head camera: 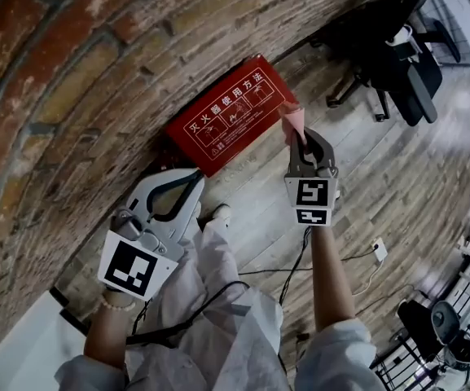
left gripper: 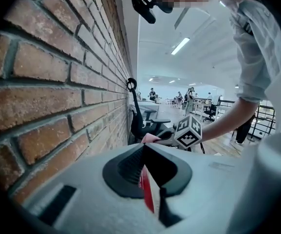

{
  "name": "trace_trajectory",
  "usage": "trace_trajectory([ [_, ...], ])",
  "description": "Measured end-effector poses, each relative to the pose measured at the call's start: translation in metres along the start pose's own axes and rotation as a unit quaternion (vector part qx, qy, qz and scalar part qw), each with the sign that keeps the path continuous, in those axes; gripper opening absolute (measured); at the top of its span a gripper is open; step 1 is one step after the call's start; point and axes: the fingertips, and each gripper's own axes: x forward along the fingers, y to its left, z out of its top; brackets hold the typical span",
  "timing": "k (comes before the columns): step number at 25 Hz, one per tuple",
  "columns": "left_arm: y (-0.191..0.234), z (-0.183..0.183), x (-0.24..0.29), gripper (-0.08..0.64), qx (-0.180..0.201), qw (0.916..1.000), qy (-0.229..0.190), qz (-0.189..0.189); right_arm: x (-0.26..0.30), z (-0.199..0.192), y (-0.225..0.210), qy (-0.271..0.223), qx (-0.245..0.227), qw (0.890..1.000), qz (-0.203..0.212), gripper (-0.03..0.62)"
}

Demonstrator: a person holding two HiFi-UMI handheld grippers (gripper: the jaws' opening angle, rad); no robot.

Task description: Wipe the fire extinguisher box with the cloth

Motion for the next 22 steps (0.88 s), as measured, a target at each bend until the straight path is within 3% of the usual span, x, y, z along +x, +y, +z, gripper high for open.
trace_trajectory([
  [7, 0.004, -0.014, 0.000, -0.002, -0.003, 0.9999, 0.010, 0.012, 0.035, -0.021, -0.025, 0.016, 0.003, 1.000, -0.015, 0.028],
  [22, 0.020, -0.052, 0.008, -0.002, -0.020, 0.9990, 0.031, 0.027, 0.105, -0.054, -0.058, 0.064, -0.046, 0.996, -0.035, 0.026],
])
